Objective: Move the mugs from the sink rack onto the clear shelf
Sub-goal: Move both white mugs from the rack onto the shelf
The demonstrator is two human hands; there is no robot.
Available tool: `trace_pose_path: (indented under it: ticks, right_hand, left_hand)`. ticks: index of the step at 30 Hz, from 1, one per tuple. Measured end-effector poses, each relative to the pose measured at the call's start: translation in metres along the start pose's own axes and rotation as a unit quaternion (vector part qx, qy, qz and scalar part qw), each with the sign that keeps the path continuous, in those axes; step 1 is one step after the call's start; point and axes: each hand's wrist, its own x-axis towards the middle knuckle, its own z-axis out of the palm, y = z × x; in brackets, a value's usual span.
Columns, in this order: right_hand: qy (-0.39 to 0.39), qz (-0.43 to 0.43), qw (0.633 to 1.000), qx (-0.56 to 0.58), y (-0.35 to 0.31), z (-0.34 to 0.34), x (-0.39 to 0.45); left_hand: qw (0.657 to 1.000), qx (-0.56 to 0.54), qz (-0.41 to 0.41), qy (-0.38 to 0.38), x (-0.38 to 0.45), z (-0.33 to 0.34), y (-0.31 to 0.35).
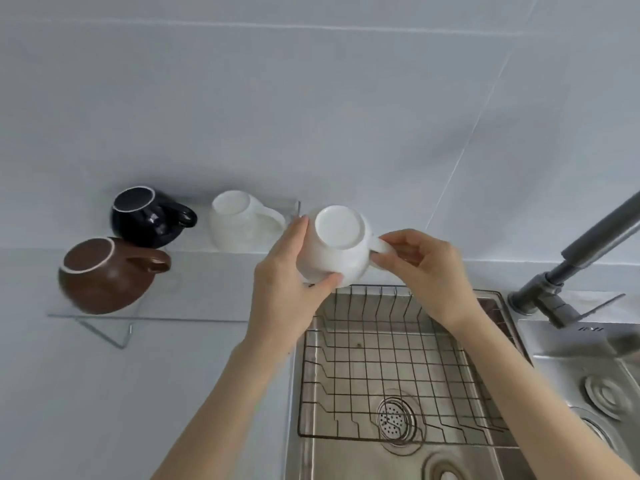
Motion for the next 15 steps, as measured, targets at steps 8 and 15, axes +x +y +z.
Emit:
trace_pose_path:
  ticks: [8,15]
  right_hand:
    - [-0.048,-0.006,0.999,-0.013,-0.033,0.092,0.016]
    - [-0.098,0.023,0.995,-0.006,-0.028,0.141,0.02]
  left_hand:
    - [0.999,0.019,-0.051,-0.003,0.007,-0.09,-0.04]
    - [0.994,0.043,-0.099,0.004,0.003,-0.115,-0.074]
